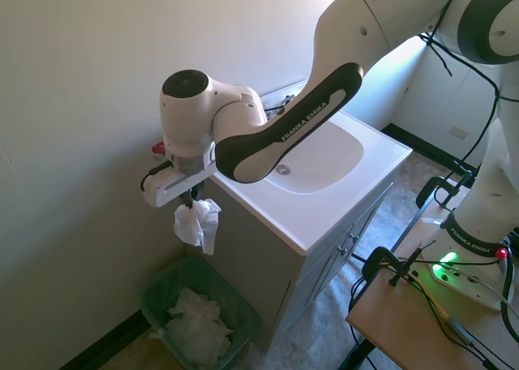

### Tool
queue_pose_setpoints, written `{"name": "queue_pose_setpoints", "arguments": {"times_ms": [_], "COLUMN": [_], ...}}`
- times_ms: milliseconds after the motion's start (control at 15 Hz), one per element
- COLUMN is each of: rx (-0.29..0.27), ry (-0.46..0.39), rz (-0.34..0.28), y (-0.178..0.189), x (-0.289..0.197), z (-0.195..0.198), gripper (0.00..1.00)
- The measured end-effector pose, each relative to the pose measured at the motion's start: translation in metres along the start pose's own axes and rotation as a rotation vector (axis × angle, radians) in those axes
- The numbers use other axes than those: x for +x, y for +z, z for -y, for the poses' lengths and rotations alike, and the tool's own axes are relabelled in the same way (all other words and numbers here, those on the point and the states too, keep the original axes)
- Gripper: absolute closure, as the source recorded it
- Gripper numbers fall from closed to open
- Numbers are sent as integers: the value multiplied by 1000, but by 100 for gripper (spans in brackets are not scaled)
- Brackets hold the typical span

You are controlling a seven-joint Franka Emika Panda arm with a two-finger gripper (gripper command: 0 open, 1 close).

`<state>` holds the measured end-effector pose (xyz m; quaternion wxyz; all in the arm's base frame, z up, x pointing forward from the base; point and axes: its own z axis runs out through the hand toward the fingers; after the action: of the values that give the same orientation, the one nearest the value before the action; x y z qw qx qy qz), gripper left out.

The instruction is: Throw the tissue in the trash bin

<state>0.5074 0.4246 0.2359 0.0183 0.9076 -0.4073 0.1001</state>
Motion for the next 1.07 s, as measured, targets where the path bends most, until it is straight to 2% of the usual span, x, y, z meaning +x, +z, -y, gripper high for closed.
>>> {"name": "queue_pose_setpoints", "arguments": {"times_ms": [533,800,1067], "rx": [0,57,93], "ry": [34,64,72], "rz": [16,10,1], "y": [0,-39,-79], "x": [-1,6,0], "z": [4,10,-5], "gripper": [0,0,0]}}
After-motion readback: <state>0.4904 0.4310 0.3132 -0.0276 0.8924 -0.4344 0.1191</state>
